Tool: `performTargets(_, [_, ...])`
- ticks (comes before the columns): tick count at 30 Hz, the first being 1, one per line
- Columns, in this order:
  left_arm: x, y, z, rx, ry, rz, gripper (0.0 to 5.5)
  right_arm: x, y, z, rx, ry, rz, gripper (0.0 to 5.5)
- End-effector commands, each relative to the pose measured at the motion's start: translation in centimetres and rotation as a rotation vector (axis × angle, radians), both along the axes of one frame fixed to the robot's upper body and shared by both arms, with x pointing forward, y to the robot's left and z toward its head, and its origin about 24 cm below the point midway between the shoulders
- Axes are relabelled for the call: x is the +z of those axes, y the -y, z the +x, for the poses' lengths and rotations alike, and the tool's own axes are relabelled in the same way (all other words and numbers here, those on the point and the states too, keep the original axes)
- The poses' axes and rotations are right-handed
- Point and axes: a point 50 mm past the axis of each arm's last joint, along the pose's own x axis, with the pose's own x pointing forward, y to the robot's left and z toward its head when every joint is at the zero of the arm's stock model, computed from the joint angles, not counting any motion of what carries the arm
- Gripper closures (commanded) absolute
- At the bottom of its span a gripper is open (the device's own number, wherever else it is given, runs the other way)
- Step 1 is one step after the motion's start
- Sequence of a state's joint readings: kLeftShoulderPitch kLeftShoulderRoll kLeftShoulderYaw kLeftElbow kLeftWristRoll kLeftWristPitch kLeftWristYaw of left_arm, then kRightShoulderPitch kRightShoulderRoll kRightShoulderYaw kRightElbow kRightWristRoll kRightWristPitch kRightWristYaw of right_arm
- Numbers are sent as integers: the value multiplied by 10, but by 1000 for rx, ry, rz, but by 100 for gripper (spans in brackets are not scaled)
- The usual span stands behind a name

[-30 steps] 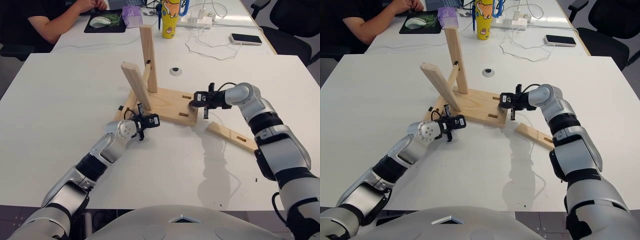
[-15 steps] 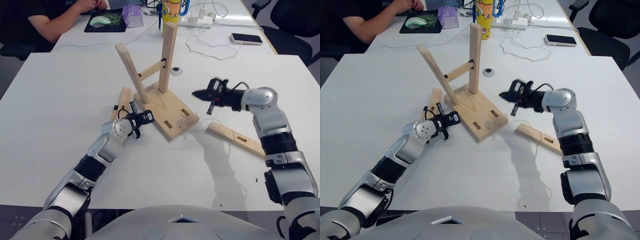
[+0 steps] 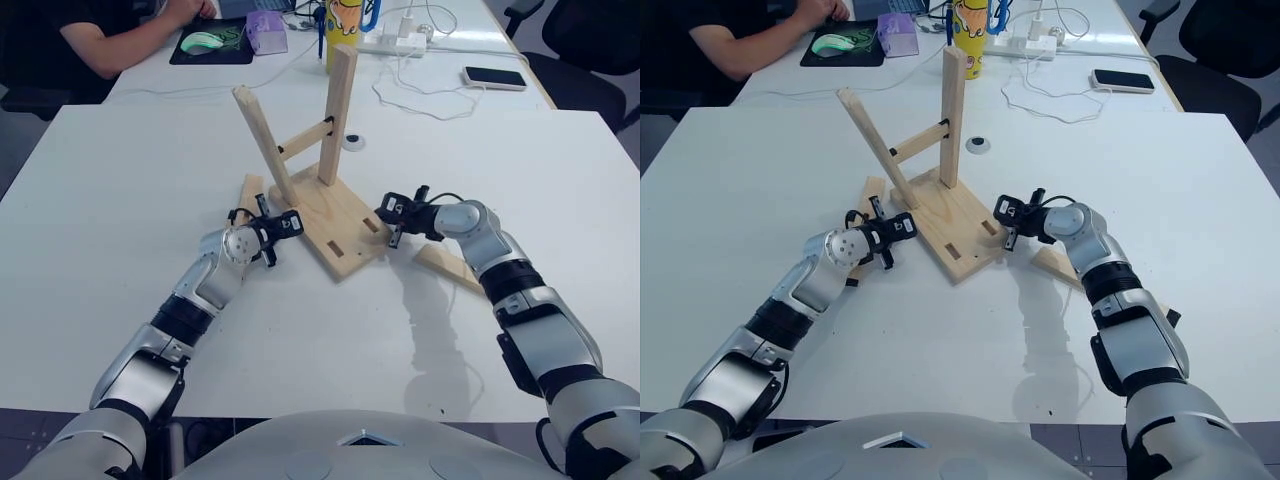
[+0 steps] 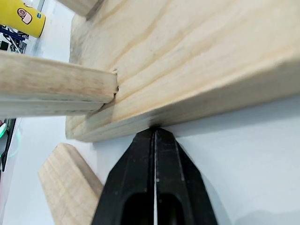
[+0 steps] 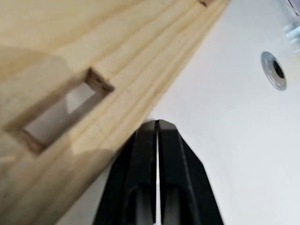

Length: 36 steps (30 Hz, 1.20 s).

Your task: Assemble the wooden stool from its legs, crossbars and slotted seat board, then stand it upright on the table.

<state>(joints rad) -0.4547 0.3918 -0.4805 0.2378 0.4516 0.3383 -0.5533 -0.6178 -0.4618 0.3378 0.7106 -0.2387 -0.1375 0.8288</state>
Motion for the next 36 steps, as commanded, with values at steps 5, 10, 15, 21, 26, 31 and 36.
performTargets(5, [-3, 1, 5, 1, -20, -41, 549, -6, -7, -27, 101, -107, 20, 550])
performTargets(10, [-5, 0, 5, -3, -26, -49, 549, -9, -11, -42, 100, -139, 56, 550])
performTargets(15, [-3, 4, 11, 1, -10, -64, 549, 4, -8, -43, 51, -54, 38, 550])
performTargets(21, [13, -12, 5, 55, 40, -95, 549, 72, 21, -42, -30, 29, 154, 550])
performTargets(26, [25, -25, -8, 126, 80, -138, 549, 97, 70, -78, -56, -190, 56, 550])
performTargets(31, [20, -29, -23, 167, 69, -180, 549, 117, 125, -103, -185, -414, -155, 550])
performTargets(36, [12, -30, -33, 197, 51, -191, 549, 124, 146, -105, -219, -492, -240, 550])
